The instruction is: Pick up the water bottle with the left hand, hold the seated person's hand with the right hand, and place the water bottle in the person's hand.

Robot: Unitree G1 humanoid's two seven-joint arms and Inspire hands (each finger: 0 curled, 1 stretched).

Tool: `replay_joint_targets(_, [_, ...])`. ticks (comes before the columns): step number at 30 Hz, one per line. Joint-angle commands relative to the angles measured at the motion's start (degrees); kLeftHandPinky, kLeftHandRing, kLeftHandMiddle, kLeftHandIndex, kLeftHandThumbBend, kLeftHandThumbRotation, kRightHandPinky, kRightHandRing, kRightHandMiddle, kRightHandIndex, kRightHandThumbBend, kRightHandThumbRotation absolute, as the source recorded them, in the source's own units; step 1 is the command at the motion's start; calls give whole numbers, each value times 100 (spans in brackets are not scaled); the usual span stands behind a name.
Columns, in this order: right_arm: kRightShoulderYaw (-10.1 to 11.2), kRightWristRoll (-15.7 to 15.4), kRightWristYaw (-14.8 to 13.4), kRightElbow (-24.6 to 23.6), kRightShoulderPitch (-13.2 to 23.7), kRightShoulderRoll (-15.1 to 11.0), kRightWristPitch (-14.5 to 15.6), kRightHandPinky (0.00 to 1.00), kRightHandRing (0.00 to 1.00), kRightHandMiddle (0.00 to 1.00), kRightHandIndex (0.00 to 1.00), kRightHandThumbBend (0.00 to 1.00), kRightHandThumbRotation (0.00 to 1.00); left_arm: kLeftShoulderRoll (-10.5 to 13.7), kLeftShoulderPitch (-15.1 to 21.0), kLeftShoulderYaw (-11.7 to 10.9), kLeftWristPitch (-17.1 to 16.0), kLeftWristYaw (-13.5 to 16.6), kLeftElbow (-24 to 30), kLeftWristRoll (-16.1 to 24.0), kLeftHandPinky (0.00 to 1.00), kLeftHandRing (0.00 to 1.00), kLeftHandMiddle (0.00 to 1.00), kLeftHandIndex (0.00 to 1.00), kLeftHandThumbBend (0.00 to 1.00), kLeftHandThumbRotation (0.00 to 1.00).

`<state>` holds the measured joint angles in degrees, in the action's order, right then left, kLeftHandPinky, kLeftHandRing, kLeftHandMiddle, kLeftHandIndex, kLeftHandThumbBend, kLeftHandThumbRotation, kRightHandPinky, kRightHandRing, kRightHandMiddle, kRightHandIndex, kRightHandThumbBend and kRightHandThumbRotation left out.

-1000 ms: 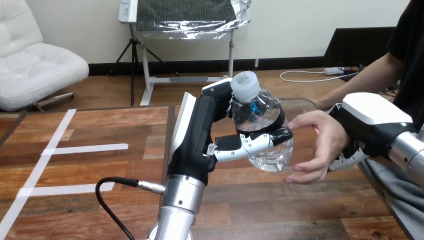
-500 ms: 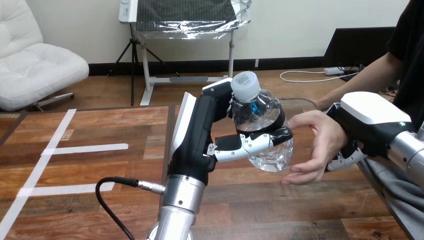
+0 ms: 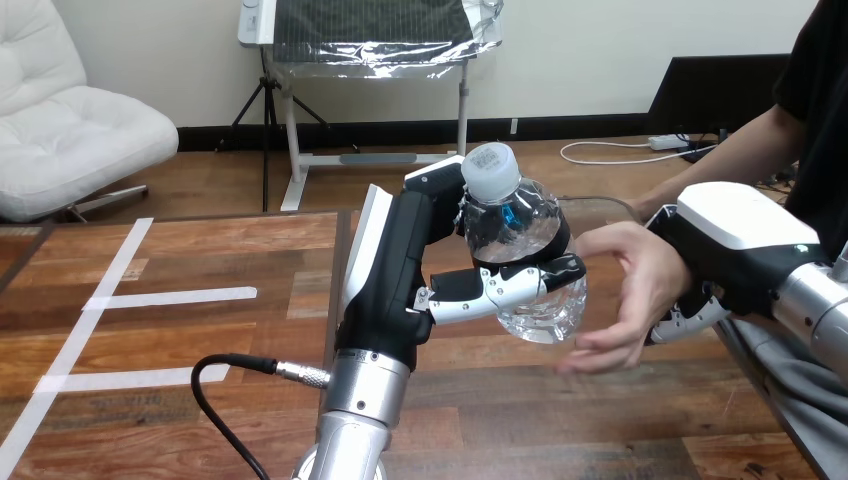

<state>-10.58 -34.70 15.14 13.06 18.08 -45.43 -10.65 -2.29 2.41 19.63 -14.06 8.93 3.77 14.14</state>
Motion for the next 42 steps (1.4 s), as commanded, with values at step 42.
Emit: replay_joint_targets(42, [260, 37, 244, -835, -54, -157, 192, 14, 20, 27, 29, 77, 0, -676, 751, 423, -264, 427, -661, 270, 36, 39, 43, 49, 62, 0])
